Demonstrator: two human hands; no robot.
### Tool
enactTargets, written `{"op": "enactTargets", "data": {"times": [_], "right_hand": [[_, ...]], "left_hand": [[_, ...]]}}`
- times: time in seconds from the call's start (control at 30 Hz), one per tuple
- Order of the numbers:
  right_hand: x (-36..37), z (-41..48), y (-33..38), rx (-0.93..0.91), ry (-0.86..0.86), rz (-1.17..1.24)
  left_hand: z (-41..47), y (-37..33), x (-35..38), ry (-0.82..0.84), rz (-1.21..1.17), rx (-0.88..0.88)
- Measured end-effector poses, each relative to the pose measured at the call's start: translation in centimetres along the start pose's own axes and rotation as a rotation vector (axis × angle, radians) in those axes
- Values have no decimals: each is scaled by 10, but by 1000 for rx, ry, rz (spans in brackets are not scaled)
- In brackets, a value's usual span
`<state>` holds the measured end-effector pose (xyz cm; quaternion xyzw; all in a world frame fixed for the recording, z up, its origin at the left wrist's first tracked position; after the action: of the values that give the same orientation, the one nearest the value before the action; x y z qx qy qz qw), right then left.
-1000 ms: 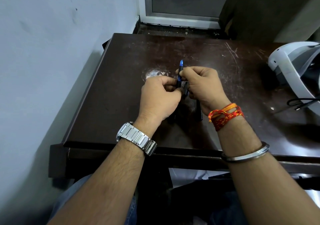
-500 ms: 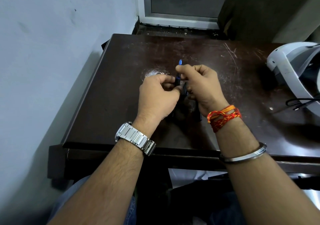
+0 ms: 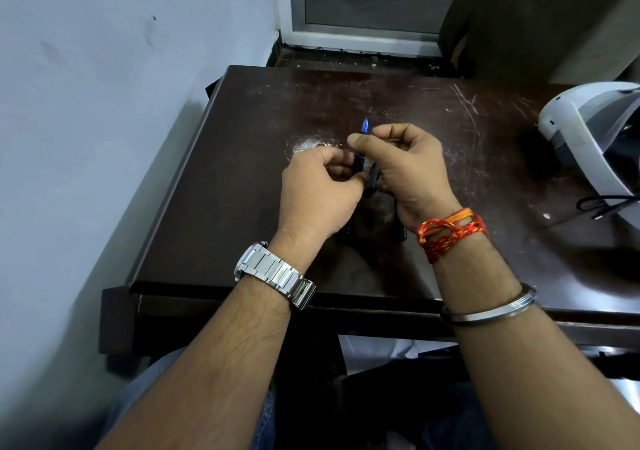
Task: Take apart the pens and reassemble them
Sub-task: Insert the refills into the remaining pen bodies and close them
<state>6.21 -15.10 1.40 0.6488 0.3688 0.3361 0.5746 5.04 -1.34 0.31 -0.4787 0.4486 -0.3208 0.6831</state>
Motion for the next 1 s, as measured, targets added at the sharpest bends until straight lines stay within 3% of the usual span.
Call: {"op": "enactTargets", "data": {"times": [1.0], "right_hand": [[0, -1, 0, -4, -1, -39]], "left_hand": [[-1, -3, -1, -1, 30, 24]]}}
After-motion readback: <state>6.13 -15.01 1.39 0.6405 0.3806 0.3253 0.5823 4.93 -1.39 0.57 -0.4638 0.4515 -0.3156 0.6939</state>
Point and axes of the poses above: each hand's wrist, its own z-axis towards the middle knuckle, its own x-axis out of the palm, y = z × x, the point moved 5 cm from there along z, towards the middle knuckle, and after that the axes turned 14 degrees about -y, right-handed, at the moved point
